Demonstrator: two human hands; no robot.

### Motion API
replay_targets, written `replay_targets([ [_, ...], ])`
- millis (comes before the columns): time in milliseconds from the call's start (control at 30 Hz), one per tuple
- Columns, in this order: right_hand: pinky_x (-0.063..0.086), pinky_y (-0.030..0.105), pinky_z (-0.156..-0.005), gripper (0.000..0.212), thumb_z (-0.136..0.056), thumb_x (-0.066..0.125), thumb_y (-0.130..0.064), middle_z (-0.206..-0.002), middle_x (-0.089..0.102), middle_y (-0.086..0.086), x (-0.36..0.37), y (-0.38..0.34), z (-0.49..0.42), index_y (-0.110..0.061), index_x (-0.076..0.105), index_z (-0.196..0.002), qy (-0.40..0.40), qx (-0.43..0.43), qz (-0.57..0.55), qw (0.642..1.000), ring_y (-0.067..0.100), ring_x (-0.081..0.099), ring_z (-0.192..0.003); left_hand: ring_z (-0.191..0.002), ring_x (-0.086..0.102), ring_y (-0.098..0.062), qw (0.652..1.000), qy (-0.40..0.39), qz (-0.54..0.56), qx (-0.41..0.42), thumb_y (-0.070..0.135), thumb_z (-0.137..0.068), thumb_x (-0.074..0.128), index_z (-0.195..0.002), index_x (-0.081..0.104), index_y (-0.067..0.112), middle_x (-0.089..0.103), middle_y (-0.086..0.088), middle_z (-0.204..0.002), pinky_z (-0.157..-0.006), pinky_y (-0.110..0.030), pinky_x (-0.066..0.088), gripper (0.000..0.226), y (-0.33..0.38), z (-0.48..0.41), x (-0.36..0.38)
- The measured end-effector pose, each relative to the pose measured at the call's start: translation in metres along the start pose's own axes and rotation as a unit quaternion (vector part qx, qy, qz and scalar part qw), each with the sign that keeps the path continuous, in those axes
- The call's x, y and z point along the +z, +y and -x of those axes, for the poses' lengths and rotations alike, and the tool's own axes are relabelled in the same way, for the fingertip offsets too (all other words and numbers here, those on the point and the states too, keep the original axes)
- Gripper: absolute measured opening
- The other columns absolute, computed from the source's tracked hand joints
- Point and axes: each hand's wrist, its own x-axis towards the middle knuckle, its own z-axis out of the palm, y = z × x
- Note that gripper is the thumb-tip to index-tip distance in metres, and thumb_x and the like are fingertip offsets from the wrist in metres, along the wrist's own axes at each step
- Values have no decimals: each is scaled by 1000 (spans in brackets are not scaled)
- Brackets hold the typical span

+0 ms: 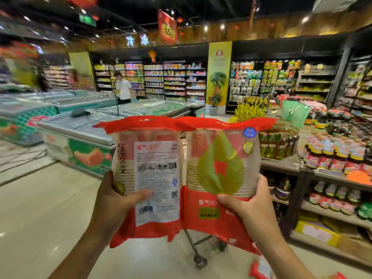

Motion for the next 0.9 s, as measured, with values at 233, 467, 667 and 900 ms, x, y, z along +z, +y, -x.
replay_targets([
  [233, 59, 42, -82, 79, -51, 97, -31, -100, 71, -18, 134, -10, 12, -39, 51, -114, -49, -12, -12, 999, 4, 70, -91, -93, 76, -17, 998, 61, -5, 10, 6, -58, 90, -118, 60, 19, 78, 7, -104, -73, -40, 65, 68, -21, -24, -126],
  [467, 58, 35, -75, 79, -48, 93, -29, -104, 69, -8, 232, -19, 3, -32, 51, -114, -102, -22, -30, 994, 5, 69, -88, -97, 75, -20, 991, 124, -45, 21, 31, -43, 96, -119, 62, 21, 76, 2, -109, -79, -45, 63, 84, -32, -46, -208],
  [667, 57, 28, -69, 84, -45, 89, -31, -107, 68, -4, 318, -16, -26, -26, 50, -120, -150, -31, -59, 986, 12, 69, -92, -96, 75, -20, 979, 184, -78, 25, 36, -44, 93, -118, 62, 24, 75, 2, -108, -78, -44, 64, 81, -47, -87, -265],
  [900, 61, 31, -67, 86, -47, 87, -30, -108, 66, -4, 428, -3, -94, -26, 47, -123, -195, -17, -121, 973, 12, 70, -91, -90, 76, -15, 967, 227, -113, 34, 22, -46, 100, -116, 64, 20, 77, 3, -106, -65, -26, 62, 79, -61, -175, -311],
])
